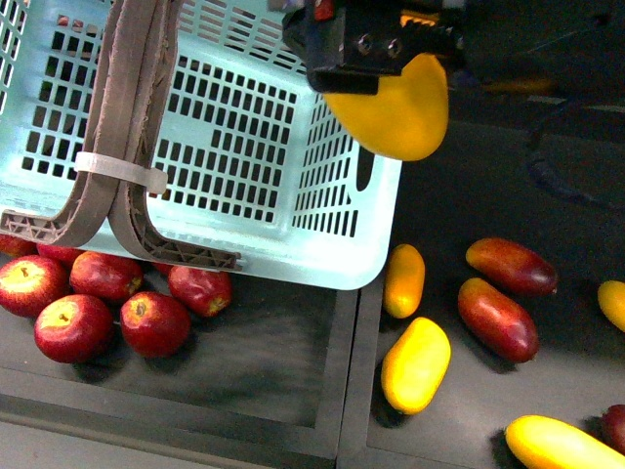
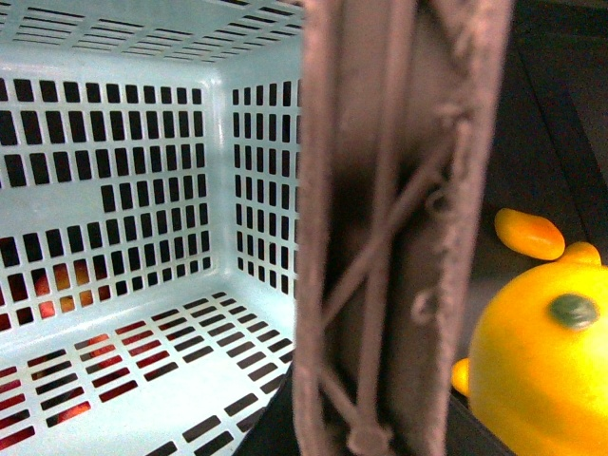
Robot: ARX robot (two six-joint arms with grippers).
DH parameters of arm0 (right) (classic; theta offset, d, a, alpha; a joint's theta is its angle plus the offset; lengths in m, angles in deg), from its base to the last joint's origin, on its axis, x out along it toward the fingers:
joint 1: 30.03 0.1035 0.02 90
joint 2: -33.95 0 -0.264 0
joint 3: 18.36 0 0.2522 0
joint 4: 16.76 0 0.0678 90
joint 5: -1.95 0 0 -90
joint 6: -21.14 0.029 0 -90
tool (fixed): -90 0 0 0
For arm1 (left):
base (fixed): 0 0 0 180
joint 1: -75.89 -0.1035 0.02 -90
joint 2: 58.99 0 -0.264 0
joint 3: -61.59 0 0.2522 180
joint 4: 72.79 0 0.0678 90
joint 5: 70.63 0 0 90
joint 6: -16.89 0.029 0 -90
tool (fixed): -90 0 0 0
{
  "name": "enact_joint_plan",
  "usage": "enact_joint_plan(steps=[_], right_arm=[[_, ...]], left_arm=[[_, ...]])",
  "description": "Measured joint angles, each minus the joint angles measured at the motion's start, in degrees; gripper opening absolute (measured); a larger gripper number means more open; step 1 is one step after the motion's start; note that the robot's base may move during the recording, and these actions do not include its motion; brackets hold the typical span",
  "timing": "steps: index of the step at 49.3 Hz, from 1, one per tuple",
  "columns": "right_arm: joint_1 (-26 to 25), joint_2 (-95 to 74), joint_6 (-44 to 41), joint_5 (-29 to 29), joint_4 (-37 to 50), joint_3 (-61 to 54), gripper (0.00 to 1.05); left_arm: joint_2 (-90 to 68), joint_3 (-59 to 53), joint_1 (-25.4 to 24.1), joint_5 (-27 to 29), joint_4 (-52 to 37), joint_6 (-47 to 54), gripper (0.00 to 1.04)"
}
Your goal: Pick mango and avocado into basket
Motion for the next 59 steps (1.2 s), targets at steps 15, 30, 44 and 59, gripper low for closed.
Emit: enact_joint_plan(steps=[15,30,44,59], right_arm=[[3.61,-5.97,0.00,3.96,0.33,2.64,0.64],[3.67,-6.97,-0.24,10.64,6.47,3.06,0.96],[-5.31,10.36,-0.22,12.74,7.48,-5.20,0.97],[-18.78,32.79,0.26,16.96,1.49,-15.26,0.97]], left_arm=[[0.00,0.00,0.00,0.00,0.00,0.00,0.06],[0.00,0.00,0.00,-0.02,0.00,0.02,0.06],[0.00,0.09,0.00,0.17,0.02,0.00,0.06],[0.00,0.11,-0.04,0.11,0.02,-0.17,0.06]])
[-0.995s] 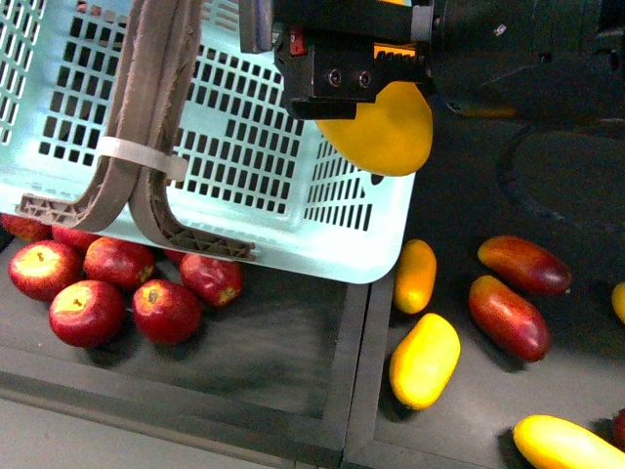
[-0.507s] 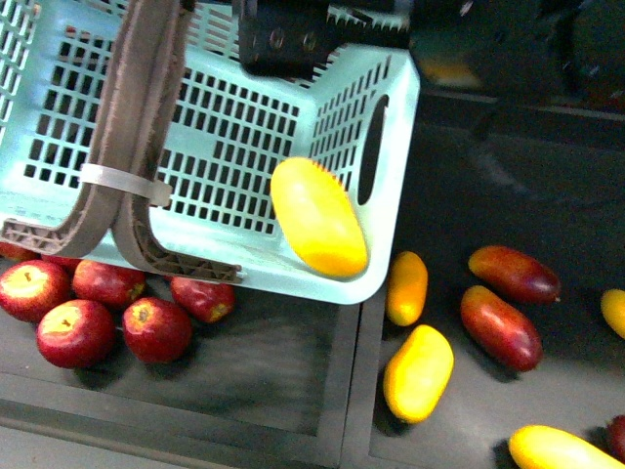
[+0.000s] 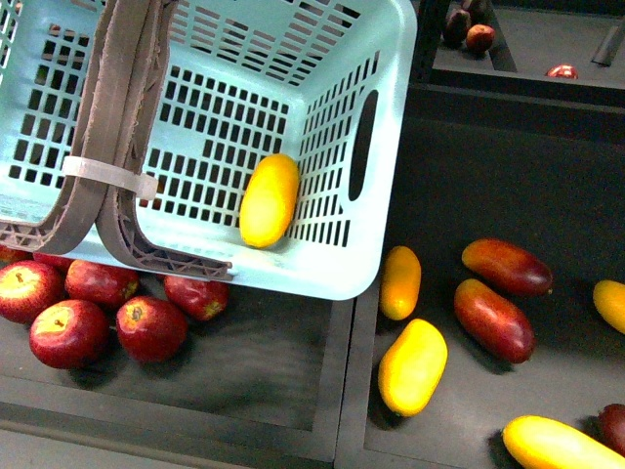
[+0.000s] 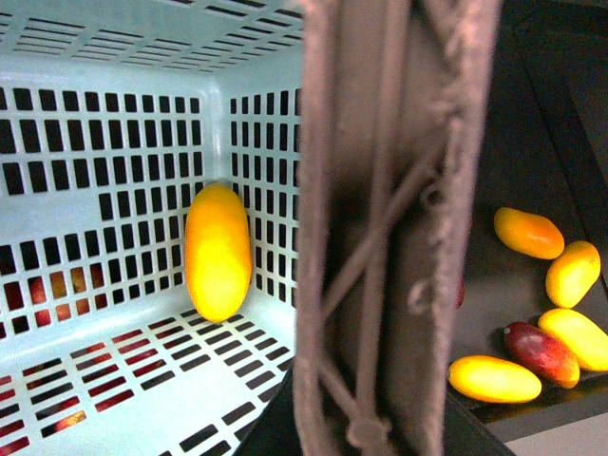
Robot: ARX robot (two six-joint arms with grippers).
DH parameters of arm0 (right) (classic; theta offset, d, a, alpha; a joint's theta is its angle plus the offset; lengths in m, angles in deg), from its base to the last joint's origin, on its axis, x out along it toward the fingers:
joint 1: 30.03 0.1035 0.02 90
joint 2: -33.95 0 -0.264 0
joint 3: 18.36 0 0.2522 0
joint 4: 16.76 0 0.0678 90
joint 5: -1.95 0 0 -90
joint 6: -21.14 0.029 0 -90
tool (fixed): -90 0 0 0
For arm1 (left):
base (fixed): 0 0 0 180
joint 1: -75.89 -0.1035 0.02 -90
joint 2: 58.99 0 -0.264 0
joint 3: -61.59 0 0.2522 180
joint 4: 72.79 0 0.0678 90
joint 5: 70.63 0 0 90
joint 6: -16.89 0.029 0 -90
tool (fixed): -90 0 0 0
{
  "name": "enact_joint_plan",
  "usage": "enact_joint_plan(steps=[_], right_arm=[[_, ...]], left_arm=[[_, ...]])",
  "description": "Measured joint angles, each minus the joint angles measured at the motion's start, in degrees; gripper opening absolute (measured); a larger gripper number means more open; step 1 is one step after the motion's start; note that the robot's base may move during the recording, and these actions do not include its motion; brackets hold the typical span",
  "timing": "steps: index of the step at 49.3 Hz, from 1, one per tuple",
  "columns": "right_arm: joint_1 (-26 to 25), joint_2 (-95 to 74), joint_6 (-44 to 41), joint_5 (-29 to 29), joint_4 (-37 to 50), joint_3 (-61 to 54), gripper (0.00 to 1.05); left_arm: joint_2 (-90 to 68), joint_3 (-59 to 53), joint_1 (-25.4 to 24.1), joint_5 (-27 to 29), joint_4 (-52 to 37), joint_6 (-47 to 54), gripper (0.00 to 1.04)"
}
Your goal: Pick mango and avocado into basket
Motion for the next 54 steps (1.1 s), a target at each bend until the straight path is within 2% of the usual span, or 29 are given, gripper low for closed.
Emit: enact_joint_plan(steps=[8,14,19,28,33,37,41,48,54], right_arm=[[-3.30,13.79,0.66,5.68,-4.61,-8.50,0.97],[-2.14,24.41,0.92,10.86,-9.88,-15.47,0.97],[-2.08,31.39,2.05,13.05,-14.67,-19.30,0.97],[-2.10,32.57,2.05,13.42,-14.80,-19.61,0.97],[-4.81,34.27,-4.96,3.02,-12.61,-21.00,0.83],[-9.33,36.65,-10.88,-5.62,-13.35,-22.12,0.65],[-12.46,38.34,-12.85,-6.67,-14.23,-22.80,0.49],[-12.81,40.19,-13.84,-7.10,-15.32,-23.58,0.30],[-12.87,42.40,-14.25,-7.08,-16.74,-24.33,0.05]], left_arm=[[0.00,0.00,0.04,-0.35,0.00,0.07,0.06],[0.00,0.00,0.04,-0.31,0.00,0.04,0.06],[0.00,0.00,0.04,-0.02,0.00,0.07,0.06],[0.00,0.00,0.02,-0.09,0.00,0.09,0.06],[0.00,0.00,0.02,-0.24,0.00,0.02,0.06],[0.00,0.00,0.04,-0.24,0.00,0.07,0.06],[0.00,0.00,0.04,-0.24,0.00,0.07,0.06],[0.00,0.00,0.00,-0.04,0.00,0.04,0.06],[0.00,0.00,0.02,-0.04,0.00,0.07,0.06]])
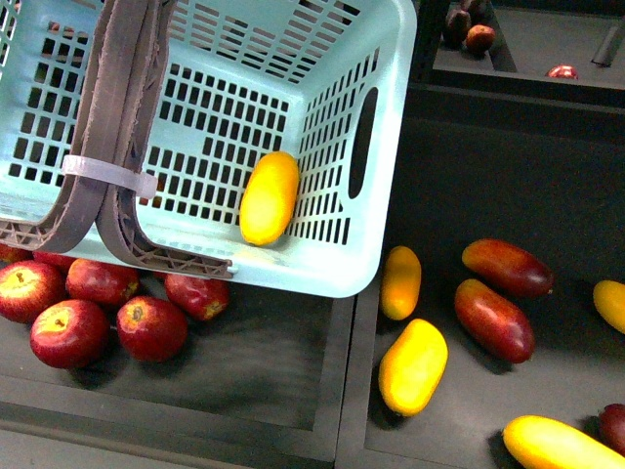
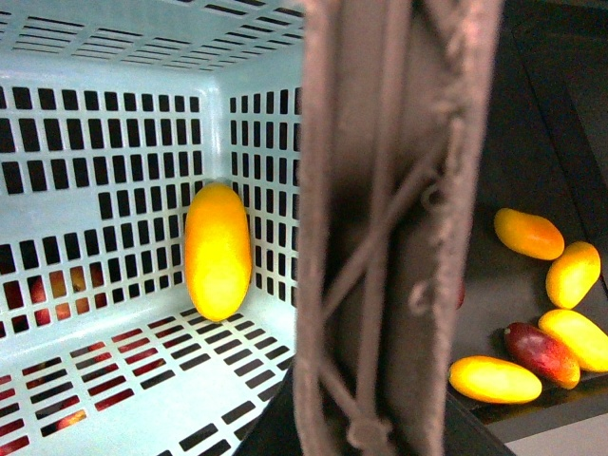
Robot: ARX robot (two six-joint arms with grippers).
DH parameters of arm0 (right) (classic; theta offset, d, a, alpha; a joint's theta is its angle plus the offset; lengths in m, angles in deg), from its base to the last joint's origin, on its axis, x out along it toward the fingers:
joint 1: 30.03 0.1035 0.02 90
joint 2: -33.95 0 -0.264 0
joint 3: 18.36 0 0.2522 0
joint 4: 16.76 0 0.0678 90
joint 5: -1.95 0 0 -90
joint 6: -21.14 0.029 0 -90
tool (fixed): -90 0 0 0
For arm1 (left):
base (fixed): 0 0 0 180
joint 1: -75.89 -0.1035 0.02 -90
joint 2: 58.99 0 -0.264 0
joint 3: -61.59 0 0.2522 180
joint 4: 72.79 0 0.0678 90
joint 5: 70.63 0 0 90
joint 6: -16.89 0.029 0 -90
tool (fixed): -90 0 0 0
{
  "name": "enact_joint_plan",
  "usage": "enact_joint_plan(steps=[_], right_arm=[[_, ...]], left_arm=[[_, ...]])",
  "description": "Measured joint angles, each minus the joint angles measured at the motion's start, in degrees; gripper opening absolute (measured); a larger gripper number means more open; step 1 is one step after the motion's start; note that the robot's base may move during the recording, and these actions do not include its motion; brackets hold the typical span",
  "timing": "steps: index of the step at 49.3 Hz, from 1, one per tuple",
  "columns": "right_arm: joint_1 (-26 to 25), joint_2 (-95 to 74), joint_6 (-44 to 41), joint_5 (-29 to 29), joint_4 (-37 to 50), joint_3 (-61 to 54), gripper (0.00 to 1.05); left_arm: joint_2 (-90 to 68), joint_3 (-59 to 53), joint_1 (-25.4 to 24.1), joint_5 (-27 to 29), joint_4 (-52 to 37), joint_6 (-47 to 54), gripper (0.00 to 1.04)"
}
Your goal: Pick mango and avocado into basket
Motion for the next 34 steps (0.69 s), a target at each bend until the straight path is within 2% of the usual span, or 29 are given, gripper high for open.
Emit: enact_joint_plan(steps=[1,16,21,34], right_arm=[[0.00,0.37,-0.07,0.00,-0.28,-0.09,0.01],[0.00,4.46,-0.24,-0.02,-2.05,-1.92,0.02],[0.00,11.82,-0.24,-0.04,-11.19,-1.88,0.02],[0.00,13.79,-0.24,-0.04,-11.76,-1.88,0.02]], left_arm=[[0.00,0.00,0.00,0.00,0.00,0.00,0.06],[0.00,0.00,0.00,-0.11,0.00,0.00,0.06],[0.00,0.00,0.00,-0.15,0.00,0.00,0.06],[0.00,0.00,0.02,0.00,0.00,0.02,0.06]])
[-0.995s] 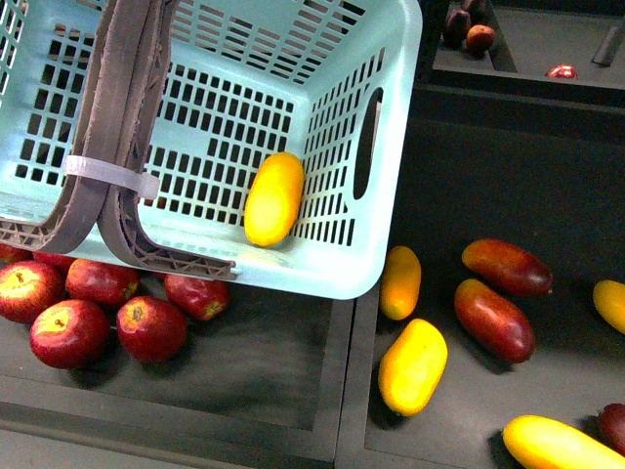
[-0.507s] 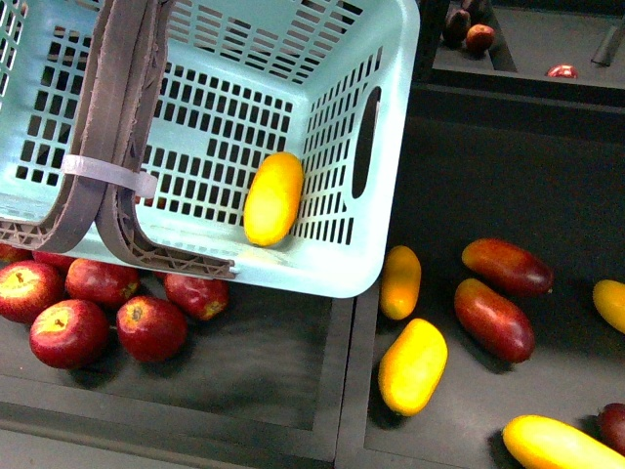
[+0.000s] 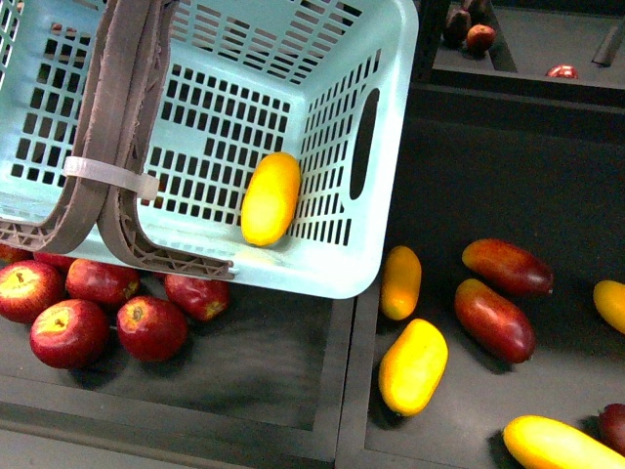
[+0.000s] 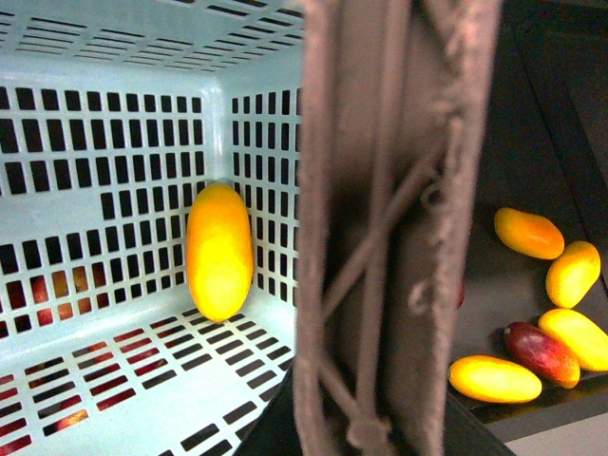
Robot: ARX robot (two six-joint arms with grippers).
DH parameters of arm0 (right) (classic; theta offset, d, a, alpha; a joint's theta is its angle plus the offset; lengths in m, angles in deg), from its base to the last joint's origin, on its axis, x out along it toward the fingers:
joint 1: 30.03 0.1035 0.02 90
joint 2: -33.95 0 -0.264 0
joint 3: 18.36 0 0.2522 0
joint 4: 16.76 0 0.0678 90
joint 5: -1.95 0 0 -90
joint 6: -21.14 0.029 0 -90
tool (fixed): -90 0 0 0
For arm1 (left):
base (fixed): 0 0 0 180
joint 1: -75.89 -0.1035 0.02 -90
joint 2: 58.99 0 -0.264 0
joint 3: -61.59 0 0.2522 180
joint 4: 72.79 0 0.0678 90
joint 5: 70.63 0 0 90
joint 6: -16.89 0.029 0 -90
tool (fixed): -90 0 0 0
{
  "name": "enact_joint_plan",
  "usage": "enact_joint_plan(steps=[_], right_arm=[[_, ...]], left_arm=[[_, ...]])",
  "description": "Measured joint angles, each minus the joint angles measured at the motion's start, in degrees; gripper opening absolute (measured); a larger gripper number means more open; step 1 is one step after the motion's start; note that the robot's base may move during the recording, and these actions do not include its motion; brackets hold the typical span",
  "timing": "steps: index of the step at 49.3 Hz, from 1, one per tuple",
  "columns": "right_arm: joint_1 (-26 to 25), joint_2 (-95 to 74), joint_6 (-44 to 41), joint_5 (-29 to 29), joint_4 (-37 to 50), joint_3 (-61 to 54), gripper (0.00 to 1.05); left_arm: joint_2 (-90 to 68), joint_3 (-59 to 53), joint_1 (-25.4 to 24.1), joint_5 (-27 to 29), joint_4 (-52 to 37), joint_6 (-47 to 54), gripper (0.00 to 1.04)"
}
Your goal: Pick mango and avocado into basket
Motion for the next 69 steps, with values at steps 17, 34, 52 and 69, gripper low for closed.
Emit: enact_joint_plan(steps=[17,34,52,69], right_arm=[[0.00,0.00,-0.09,0.02,-0.04,0.00,0.56],[-0.07,0.02,-0.07,0.09,-0.15,0.00,0.97],[-0.04,0.04,-0.09,0.00,-0.15,0.00,0.97],[-0.04,0.04,-0.09,0.04,-0.17,0.00,0.97]], left_arm=[[0.00,0.00,0.00,-0.02,0.00,-0.04,0.06],[0.00,0.00,0.44,-1.01,0.00,0.09,0.06],[-0.02,0.07,0.17,0.04,0.02,0.07,0.06],[-0.02,0.04,-0.09,-0.02,0.02,-0.04,0.06]])
